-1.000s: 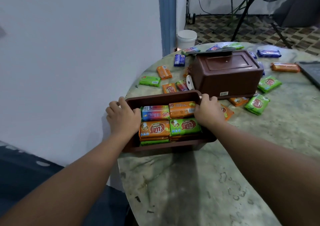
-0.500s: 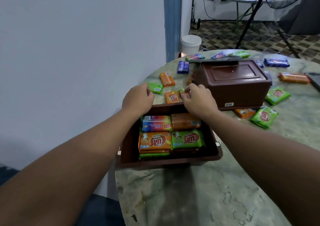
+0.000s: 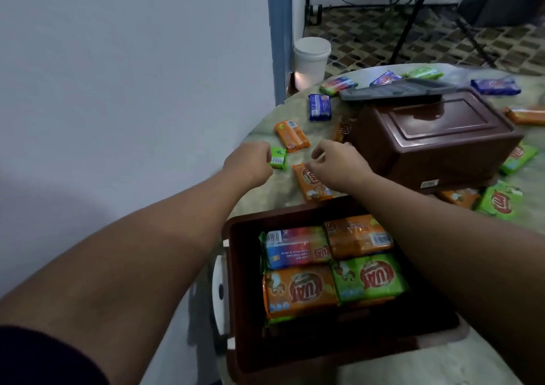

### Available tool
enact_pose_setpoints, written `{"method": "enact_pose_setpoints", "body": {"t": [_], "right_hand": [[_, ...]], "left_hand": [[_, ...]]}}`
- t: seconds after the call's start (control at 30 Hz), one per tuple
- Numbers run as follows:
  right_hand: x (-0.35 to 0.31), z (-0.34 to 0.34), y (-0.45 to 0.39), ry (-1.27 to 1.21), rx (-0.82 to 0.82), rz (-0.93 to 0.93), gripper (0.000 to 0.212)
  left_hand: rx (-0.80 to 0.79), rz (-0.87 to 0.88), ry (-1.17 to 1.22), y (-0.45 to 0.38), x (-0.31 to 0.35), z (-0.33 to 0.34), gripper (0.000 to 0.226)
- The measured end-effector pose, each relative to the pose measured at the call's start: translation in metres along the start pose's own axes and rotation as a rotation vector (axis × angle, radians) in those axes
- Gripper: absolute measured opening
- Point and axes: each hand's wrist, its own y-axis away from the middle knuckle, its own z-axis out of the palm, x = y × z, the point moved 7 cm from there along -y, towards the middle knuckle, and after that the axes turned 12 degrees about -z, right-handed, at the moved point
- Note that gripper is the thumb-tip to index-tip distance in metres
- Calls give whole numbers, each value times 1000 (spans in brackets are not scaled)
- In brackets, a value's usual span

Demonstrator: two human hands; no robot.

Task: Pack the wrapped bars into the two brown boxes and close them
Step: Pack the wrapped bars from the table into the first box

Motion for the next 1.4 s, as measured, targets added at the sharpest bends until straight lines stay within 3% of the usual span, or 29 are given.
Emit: {"method": "enact_pose_setpoints", "body": {"t": [0.13,0.27,0.47,0.67,0.77,0.93,1.07,1.17,1.4], "right_hand": [[7,12,-10,-16,-48,39,37],[10,16,-12,-12,-69,58,39],[15,29,-19,-22,-107,101,35],[14,39,-25,76,-222,132,52],[19,45,-25,106,-277,164,73],[29,50,-31,146,-303,210,99],[31,56,-36,148,-310,221,100],[30,65,-36,178,-331,220,102],[32,70,-34,229,-373,274,101]], "left_hand": [[6,95,-241,-28,6,21,39],[-52,161,-412,-47,8,40,42],[-157,167,-454,-62,-6,66,86],[-118,176,-461,-60,-3,55,66],[-207,115,-390,-56,-7,58,80],[-261,36,-7,-45,-13,54,90],[-212,16,100,-43,-14,44,73],[-124,-7,110,-41,-19,37,75],[-80,-21,156,-31,-21,26,78]]}}
